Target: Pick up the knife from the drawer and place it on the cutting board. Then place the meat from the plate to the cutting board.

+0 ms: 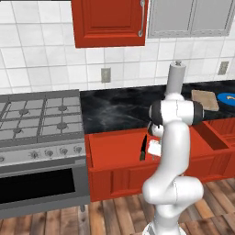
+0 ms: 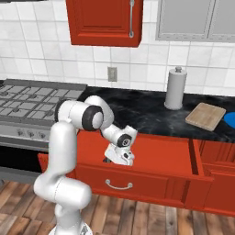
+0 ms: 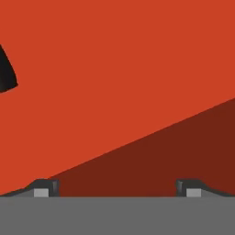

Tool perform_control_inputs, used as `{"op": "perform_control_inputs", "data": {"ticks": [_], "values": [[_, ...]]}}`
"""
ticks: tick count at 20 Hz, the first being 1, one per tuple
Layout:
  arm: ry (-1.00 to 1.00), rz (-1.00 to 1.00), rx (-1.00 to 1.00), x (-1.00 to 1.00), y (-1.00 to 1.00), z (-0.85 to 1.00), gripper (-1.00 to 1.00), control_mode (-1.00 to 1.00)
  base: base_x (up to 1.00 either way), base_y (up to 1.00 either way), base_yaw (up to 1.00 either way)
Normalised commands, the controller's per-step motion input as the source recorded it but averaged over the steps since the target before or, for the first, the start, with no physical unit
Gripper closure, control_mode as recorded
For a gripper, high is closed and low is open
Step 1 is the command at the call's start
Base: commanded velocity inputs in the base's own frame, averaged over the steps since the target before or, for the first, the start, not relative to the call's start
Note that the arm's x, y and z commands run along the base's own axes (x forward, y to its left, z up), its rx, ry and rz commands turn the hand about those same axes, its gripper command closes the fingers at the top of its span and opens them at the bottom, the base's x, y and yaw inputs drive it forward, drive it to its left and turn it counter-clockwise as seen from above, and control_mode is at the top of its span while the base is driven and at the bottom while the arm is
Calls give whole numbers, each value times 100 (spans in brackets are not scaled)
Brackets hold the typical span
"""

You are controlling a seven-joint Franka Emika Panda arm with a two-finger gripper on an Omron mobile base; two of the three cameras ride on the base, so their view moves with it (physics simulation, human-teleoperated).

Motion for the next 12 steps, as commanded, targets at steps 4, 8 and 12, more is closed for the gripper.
{"op": "perform_control_inputs", "data": {"ticks": [4, 8, 12], "values": [[1, -21, 7, -96, -36, 23, -100, -100, 0, 0, 0], [17, -27, 4, -86, -33, 76, -100, -100, 0, 0, 0], [25, -26, 3, -86, -34, 74, -100, -100, 0, 0, 0]]}}
